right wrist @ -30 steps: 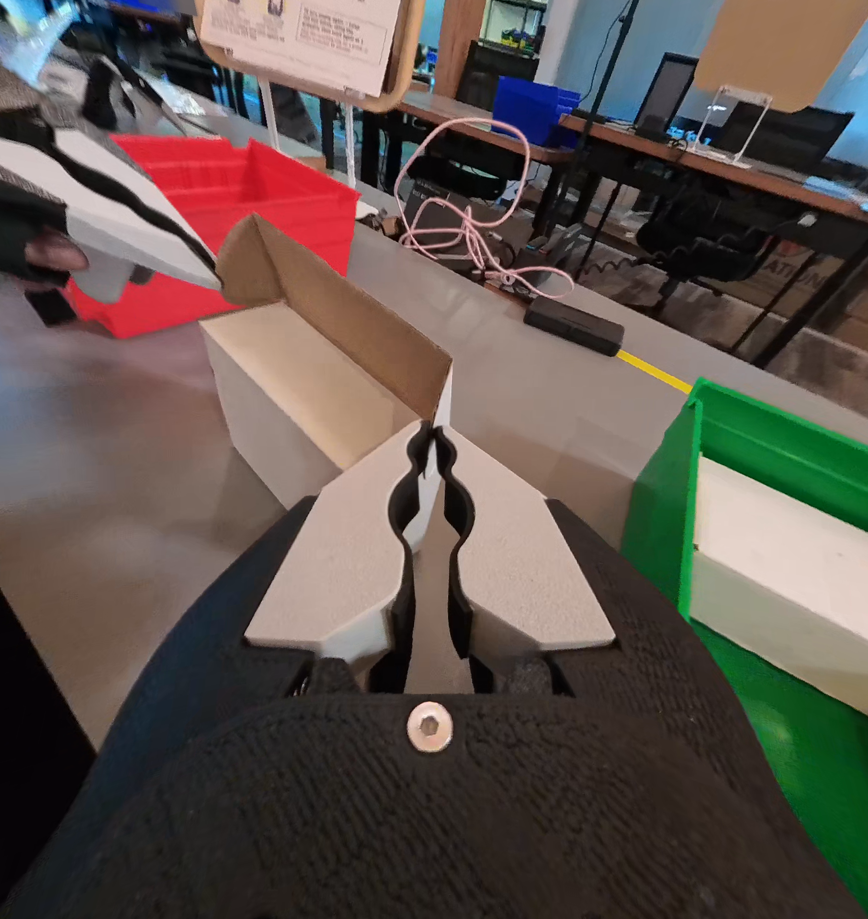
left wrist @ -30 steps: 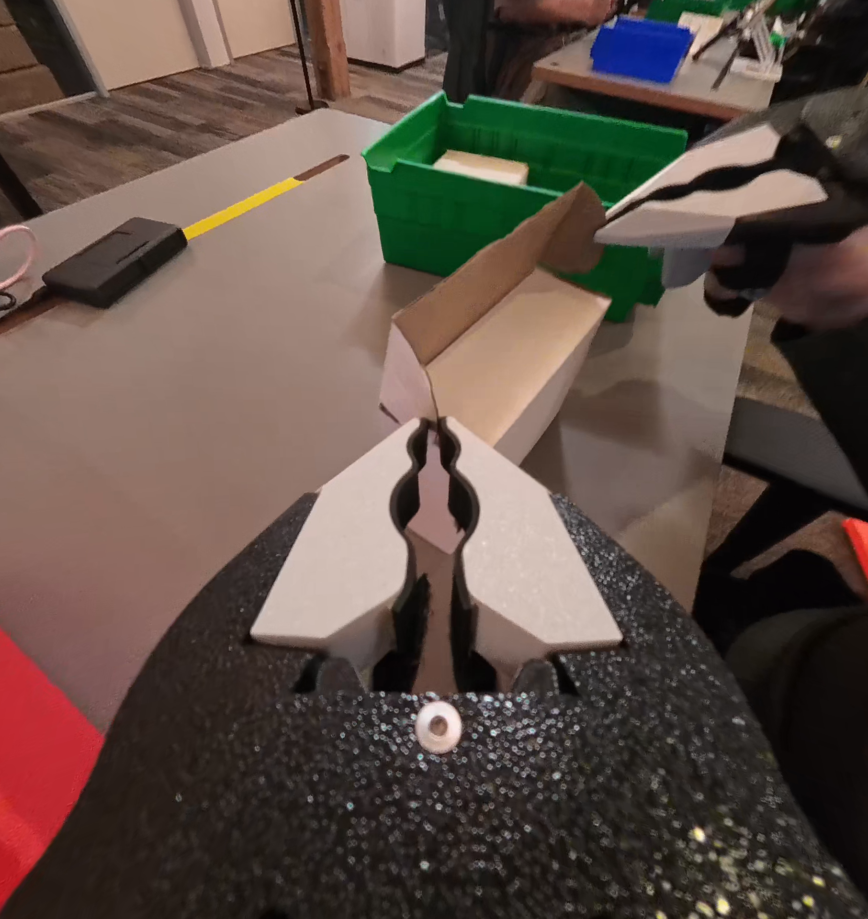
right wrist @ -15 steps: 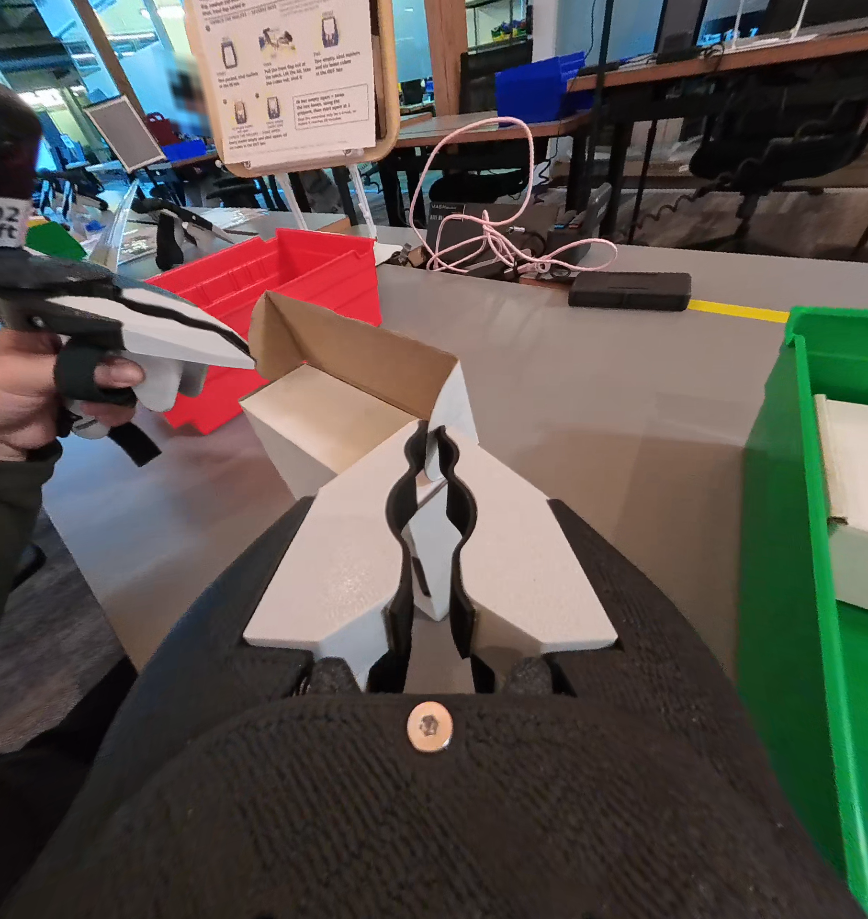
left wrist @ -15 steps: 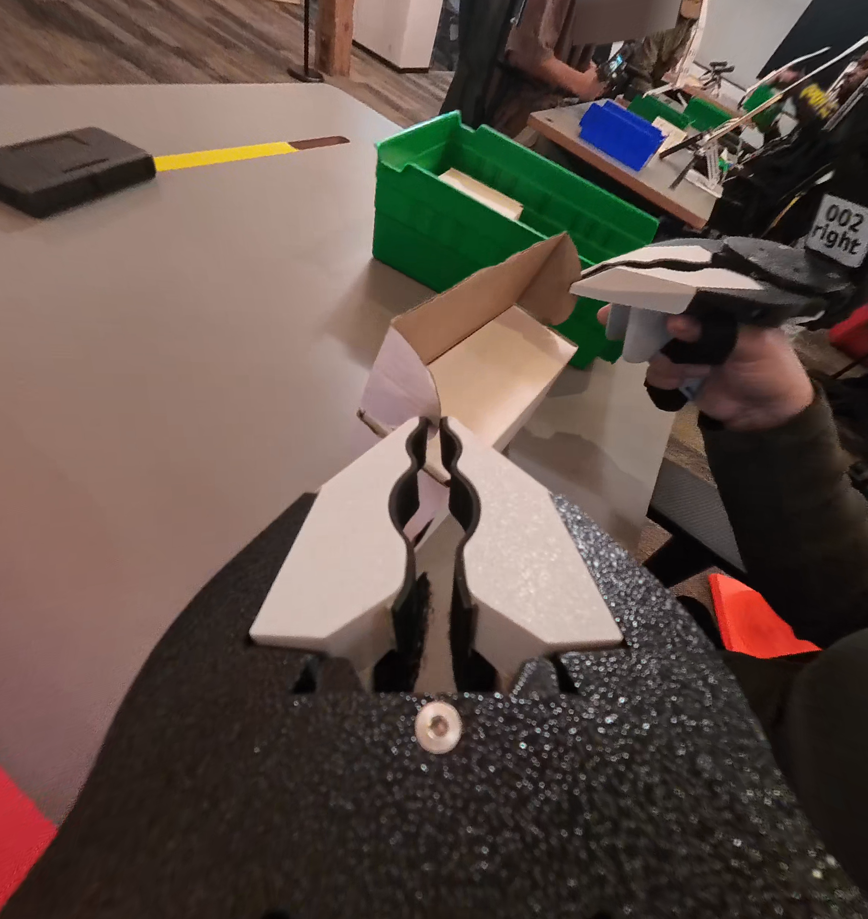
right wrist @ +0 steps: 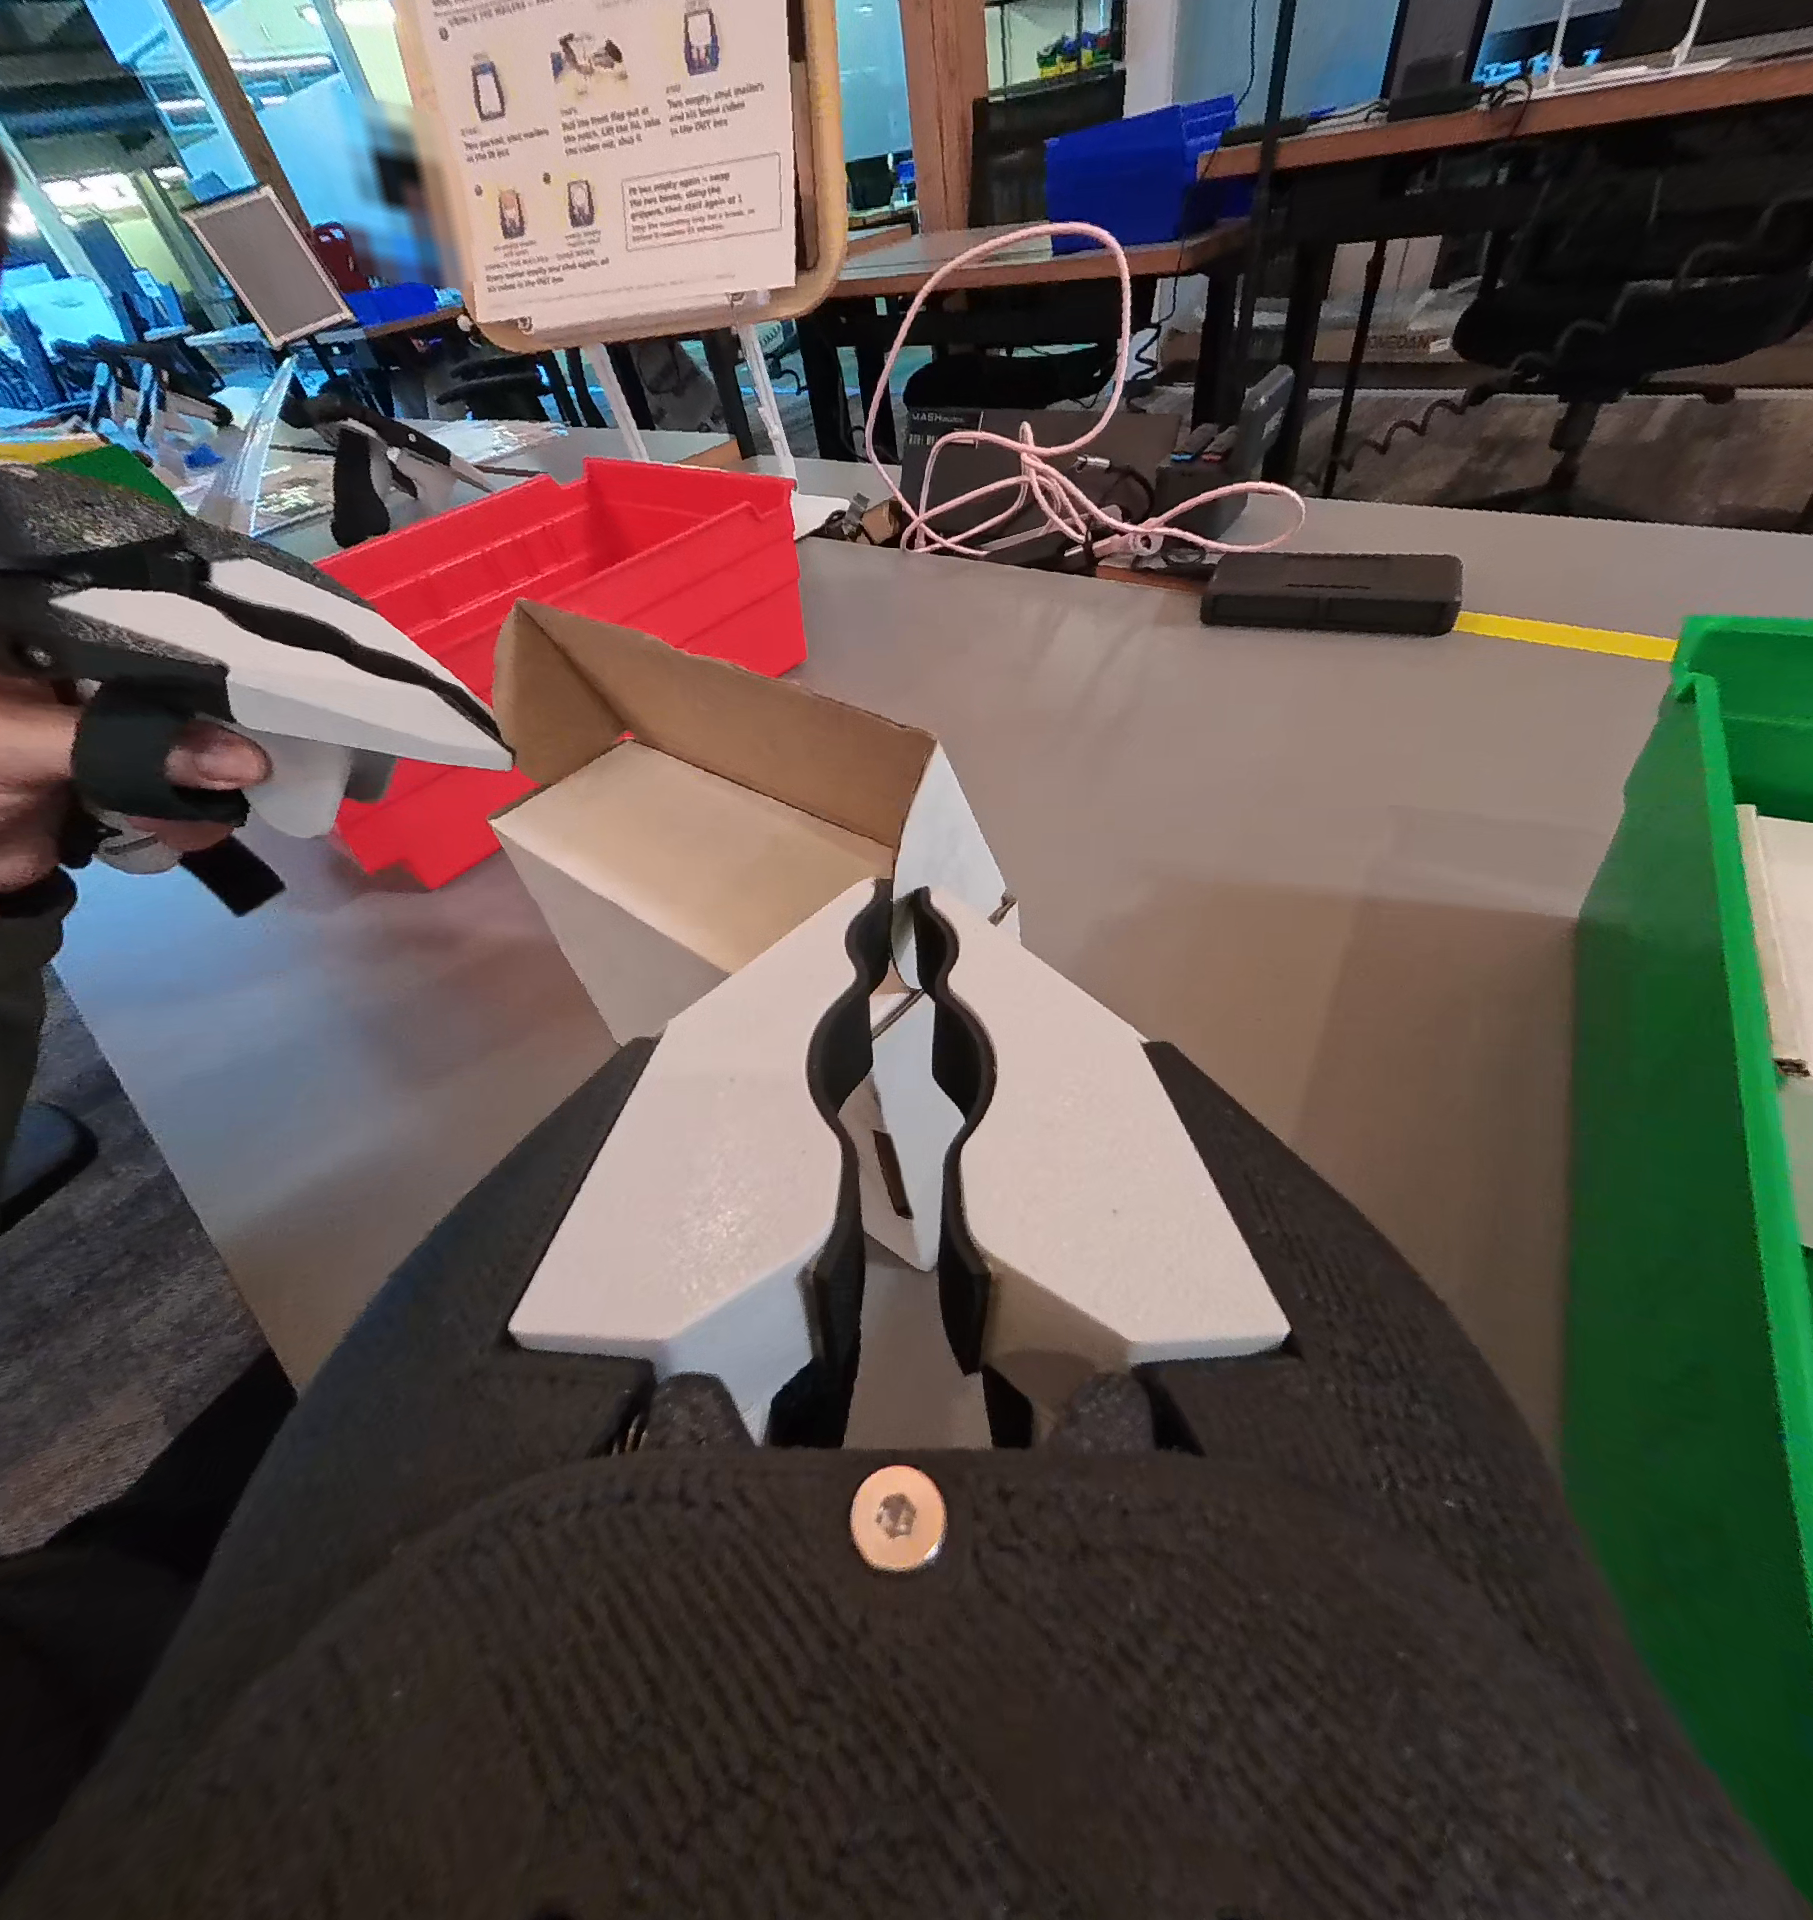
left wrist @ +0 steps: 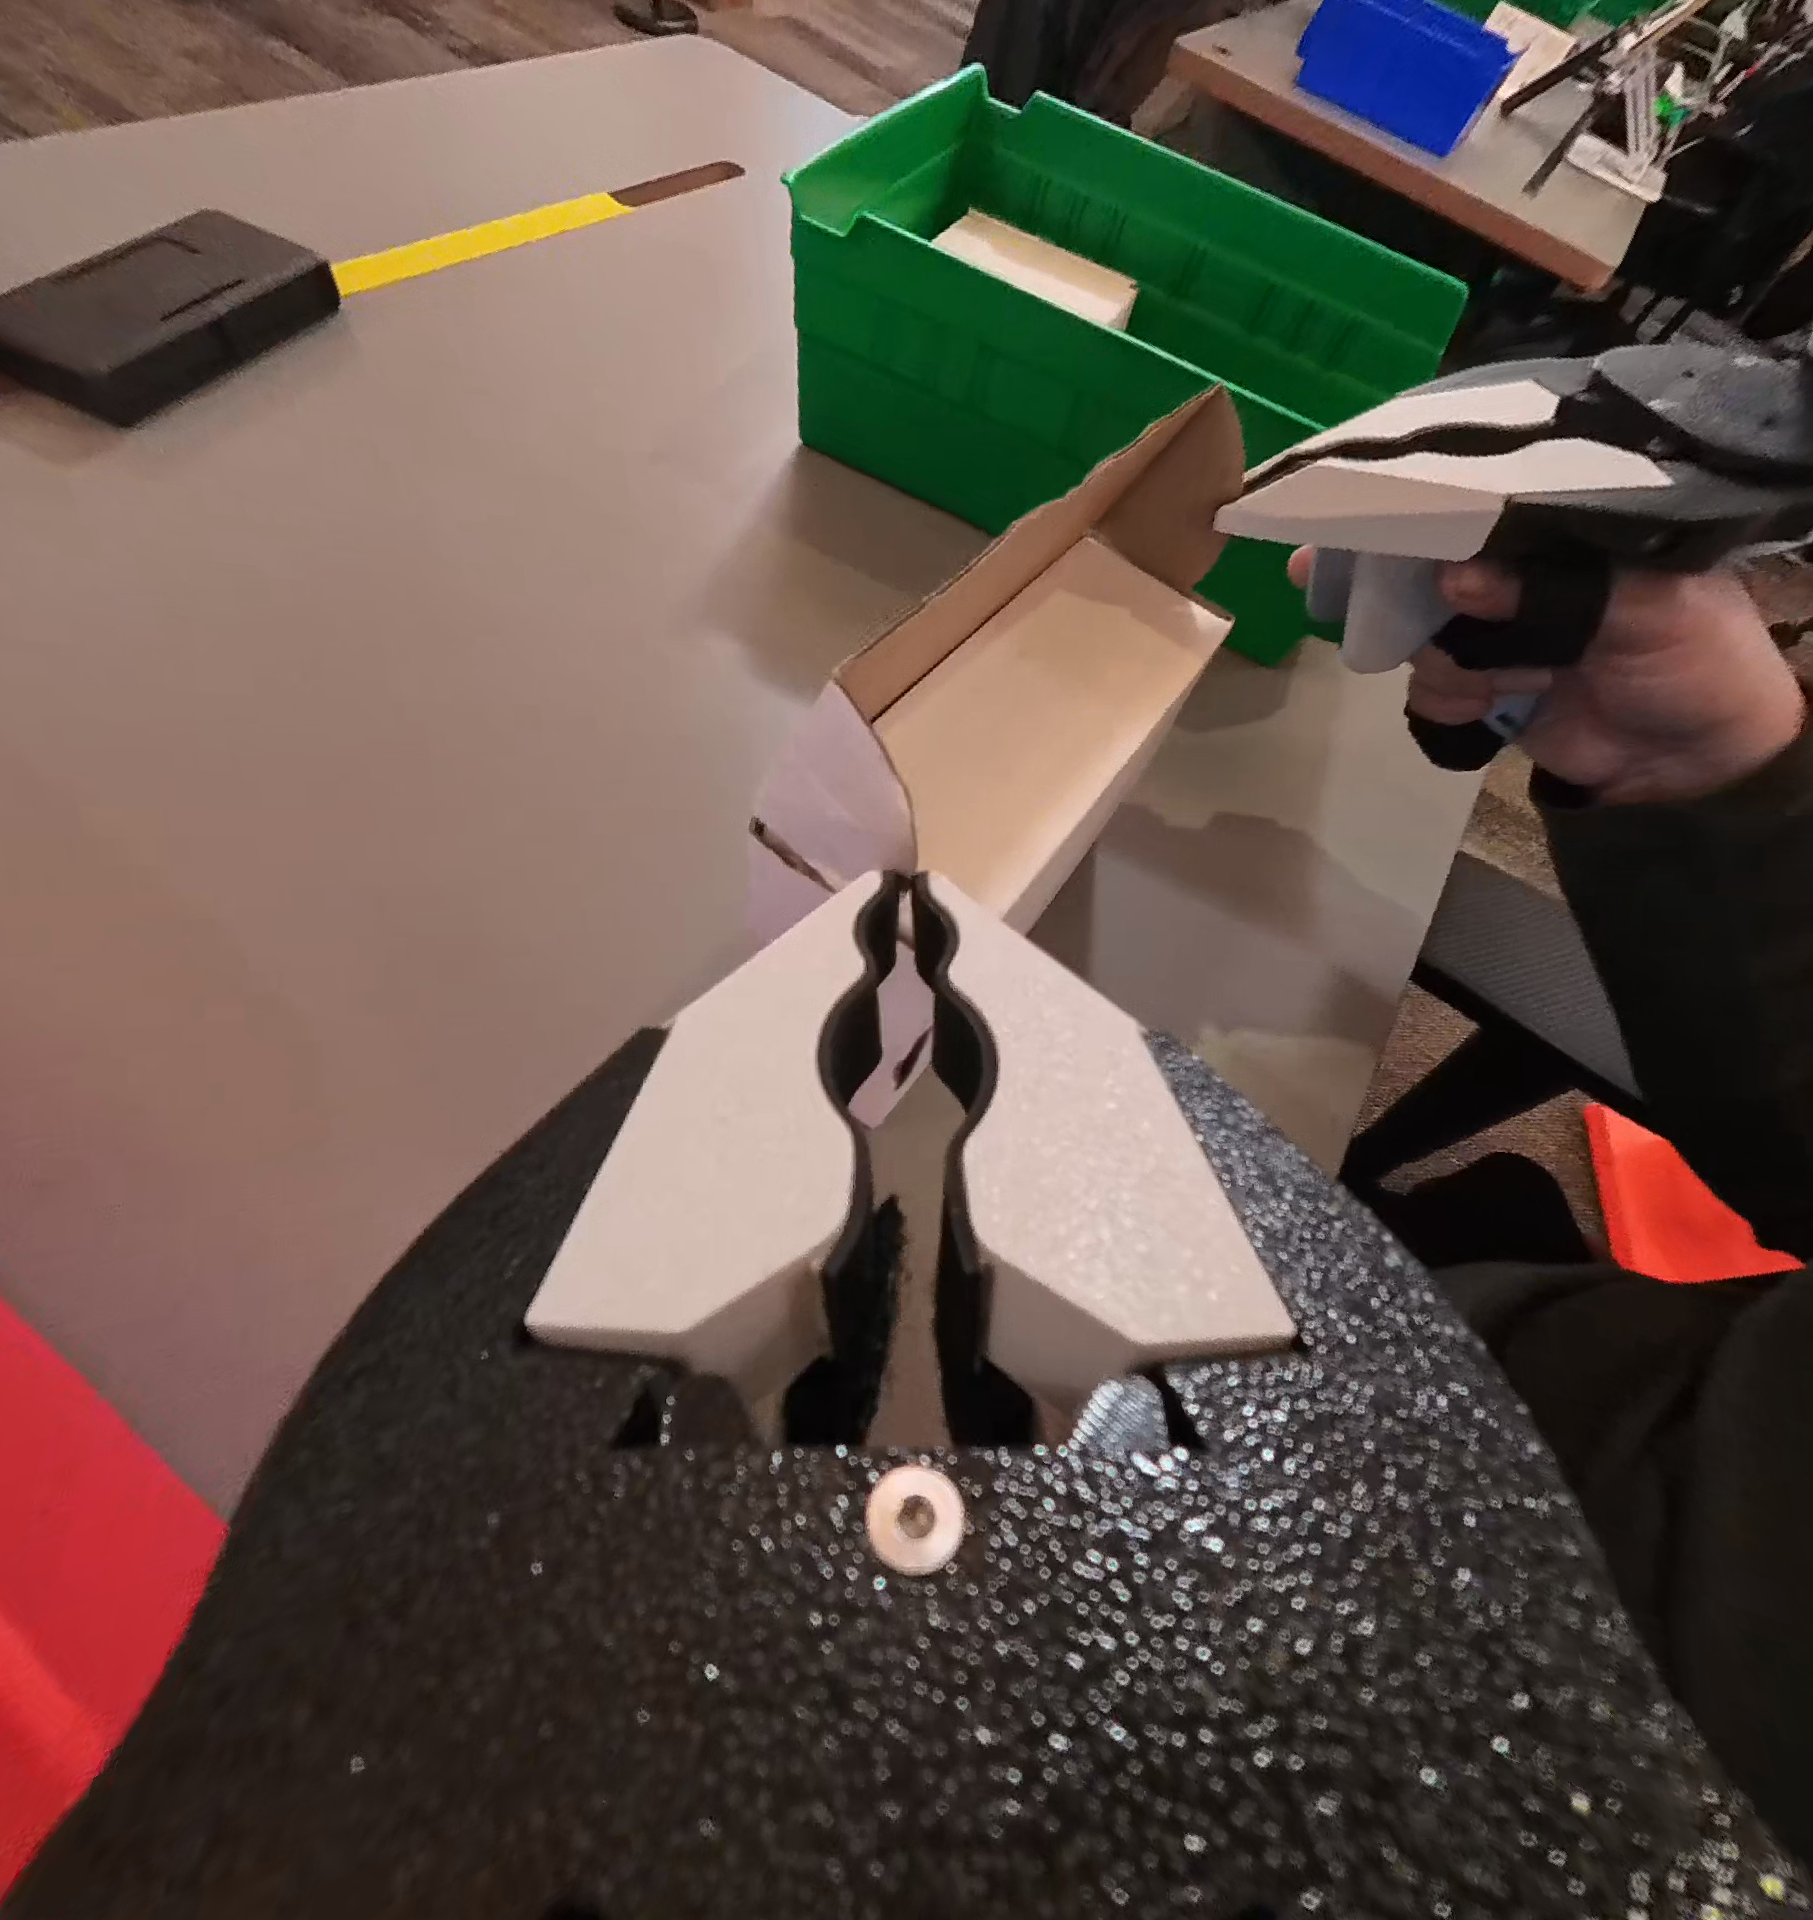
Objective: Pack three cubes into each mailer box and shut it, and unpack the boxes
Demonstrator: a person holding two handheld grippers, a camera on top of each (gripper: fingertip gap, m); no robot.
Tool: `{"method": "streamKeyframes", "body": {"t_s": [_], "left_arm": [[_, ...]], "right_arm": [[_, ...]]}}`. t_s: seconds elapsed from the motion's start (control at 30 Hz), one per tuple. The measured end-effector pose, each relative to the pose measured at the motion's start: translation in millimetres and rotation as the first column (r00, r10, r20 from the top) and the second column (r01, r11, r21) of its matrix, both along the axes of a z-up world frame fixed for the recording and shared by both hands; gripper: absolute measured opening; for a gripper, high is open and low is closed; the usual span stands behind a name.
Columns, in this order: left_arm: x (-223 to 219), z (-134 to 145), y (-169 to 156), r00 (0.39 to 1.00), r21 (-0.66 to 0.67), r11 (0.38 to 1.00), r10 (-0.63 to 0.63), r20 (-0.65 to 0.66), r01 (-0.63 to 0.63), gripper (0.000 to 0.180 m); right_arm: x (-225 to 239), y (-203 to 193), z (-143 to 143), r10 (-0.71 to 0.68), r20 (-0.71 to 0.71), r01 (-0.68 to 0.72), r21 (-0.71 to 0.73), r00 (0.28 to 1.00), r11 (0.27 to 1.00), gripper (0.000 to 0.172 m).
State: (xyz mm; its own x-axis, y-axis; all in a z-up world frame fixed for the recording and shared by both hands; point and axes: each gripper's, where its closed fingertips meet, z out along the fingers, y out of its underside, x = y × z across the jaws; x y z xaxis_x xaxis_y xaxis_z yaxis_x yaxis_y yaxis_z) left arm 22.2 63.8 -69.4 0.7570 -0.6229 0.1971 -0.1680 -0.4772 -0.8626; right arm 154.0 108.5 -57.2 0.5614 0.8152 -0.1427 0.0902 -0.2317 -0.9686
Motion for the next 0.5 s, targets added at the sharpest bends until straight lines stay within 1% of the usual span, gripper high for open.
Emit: {"method": "streamKeyframes", "body": {"t_s": [0.13,0.27,0.43,0.5], "left_arm": [[0.1,-1.6,1.5,1.0,-0.005,1.0,0.019,0.011,-0.019,0.0],[-0.5,-10.2,-1.9,1.0,-0.031,0.999,0.019,-0.012,-0.02,0.0],[0.2,-10.0,-4.2,1.0,-0.038,0.999,0.016,0.017,-0.016,0.0],[2.5,-8.0,-9.6,0.999,-0.05,0.999,-0.011,0.041,0.013,0.0]], "right_arm": [[0.0,-0.7,-1.0,-0.004,-0.015,0.004,-0.003,1.0,1.0,0.002],[1.0,-3.1,-7.7,-0.002,0.015,0.002,0.0,1.0,1.0,0.002],[2.0,-4.9,-10.7,-0.003,0.012,0.003,0.0,1.0,1.0,0.003],[2.9,-6.5,-9.9,0.002,0.03,-0.002,0.007,1.0,1.0,0.004]]}}
